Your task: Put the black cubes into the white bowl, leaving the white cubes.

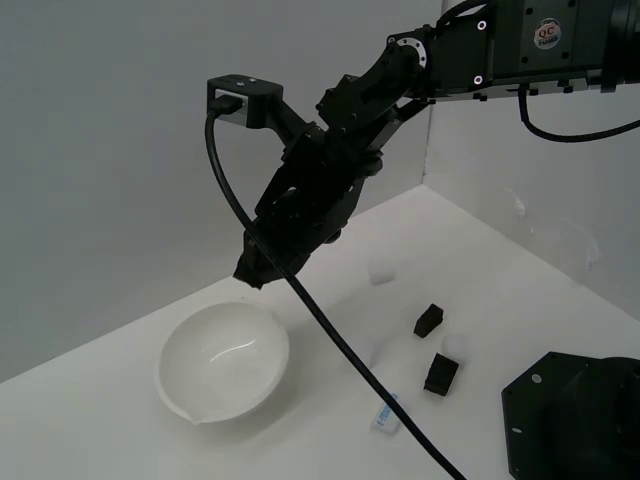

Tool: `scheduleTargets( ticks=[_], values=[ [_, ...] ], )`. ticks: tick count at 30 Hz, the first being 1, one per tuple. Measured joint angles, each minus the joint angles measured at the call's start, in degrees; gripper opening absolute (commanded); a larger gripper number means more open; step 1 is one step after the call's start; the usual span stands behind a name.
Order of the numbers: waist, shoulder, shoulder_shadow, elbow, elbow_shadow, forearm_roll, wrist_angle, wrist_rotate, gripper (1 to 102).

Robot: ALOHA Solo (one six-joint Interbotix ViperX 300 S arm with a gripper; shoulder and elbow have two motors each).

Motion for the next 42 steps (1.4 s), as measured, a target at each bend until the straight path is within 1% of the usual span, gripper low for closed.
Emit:
scheduleTargets(
  ticks=[5,7,8,9,10,11,12,13,14,23,26,28,30,32,33,36,37,40,42],
  values=[
    [-3.78,-3.52,-3.6,-1.14,-1.14,-1.85,-2.2,0.0,24],
    [-4.83,-4.83,-4.83,-1.58,-1.49,-2.81,-2.55,0.09,24],
    [-5.27,-5.19,-5.19,-1.58,-1.58,-3.34,-2.64,0.0,26],
    [-5.63,-5.27,-5.19,-1.58,-1.58,-3.69,-2.64,0.0,32],
    [-5.71,-5.27,-5.36,-1.67,-1.58,-4.31,-2.64,0.0,44],
    [-5.71,-5.45,-5.54,-1.58,-1.67,-4.75,-2.64,0.0,61],
    [-5.71,-5.89,-5.8,-1.58,-1.58,-4.92,-2.64,0.0,83],
    [-5.71,-6.06,-5.98,-1.58,-1.58,-5.1,-2.72,0.0,102],
    [-5.71,-6.24,-6.15,-1.67,-1.58,-5.19,-2.72,0.09,98],
    [-5.45,-5.89,-5.8,-1.58,-1.58,-5.27,-2.37,0.0,99],
    [-3.52,-4.22,-4.13,-0.97,-0.88,-5.1,-1.67,0.0,99],
    [-1.41,-2.29,-2.29,0.44,0.7,-5.01,-0.79,0.0,98],
    [1.23,-0.79,-0.88,2.2,2.11,-5.01,0.09,0.62,98],
    [4.04,0.97,0.88,4.13,3.96,-3.96,1.14,0.62,96],
    [5.36,1.93,1.85,5.01,4.83,-3.43,1.58,0.62,94],
    [9.84,5.19,5.1,7.56,7.47,-1.49,2.64,0.62,81],
    [10.99,6.24,6.15,8.44,8.35,-0.88,3.08,0.62,78],
    [13.8,9.14,9.14,10.72,10.72,1.76,4.22,0.62,78],
    [15.82,10.37,10.46,12.22,12.22,3.08,5.45,0.62,78]
  ],
)
